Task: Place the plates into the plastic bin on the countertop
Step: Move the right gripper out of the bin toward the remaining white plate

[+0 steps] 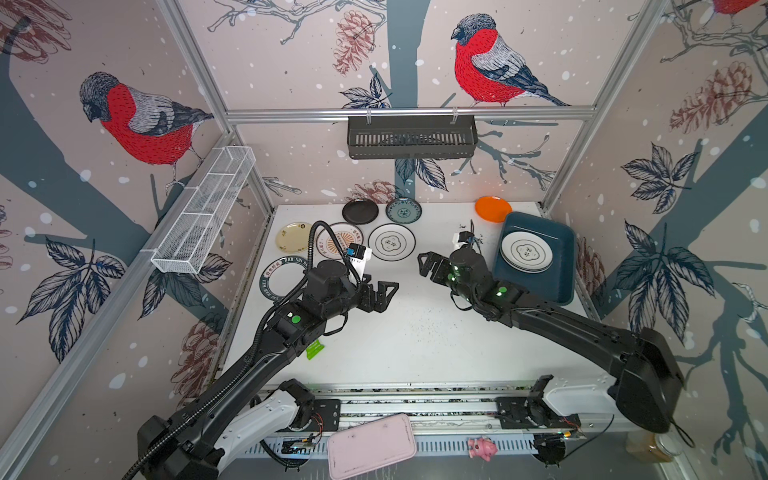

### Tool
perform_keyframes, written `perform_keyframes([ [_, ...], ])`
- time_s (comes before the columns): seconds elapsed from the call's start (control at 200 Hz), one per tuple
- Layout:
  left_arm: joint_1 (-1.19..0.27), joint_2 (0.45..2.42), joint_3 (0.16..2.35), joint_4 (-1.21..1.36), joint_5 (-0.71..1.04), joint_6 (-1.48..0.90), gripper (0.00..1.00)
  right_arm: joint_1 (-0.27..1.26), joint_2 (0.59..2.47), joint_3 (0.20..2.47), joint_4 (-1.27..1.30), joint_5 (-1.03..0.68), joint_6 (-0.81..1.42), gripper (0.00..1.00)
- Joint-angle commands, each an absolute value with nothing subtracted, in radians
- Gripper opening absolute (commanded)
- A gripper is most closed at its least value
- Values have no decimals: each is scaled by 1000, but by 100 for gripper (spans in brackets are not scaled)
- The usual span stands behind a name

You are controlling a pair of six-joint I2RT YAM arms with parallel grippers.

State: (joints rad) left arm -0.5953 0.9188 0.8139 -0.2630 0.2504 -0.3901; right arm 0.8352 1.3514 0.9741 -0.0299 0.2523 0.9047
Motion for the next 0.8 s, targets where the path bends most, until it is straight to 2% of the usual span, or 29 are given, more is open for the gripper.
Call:
perform_keyframes([
  [0.0, -581, 914, 801, -236, 277, -432, 97, 874, 1376, 1022, -77, 299, 897, 100],
  [0.14, -534, 893, 767, -218, 337, -468, 96, 914, 1379, 1034, -78, 312, 920, 100],
  [0.435, -508, 871, 741, -219, 347, -498, 96, 959, 1335, 967, -53, 351, 927, 99],
  [0.615, -496, 818, 719, -253, 300, -494, 96, 946, 1351, 963, -1, 394, 924, 100],
  [0.791, -490, 743, 735, -289, 176, -510, 96, 919, 1402, 1033, 16, 420, 908, 99],
])
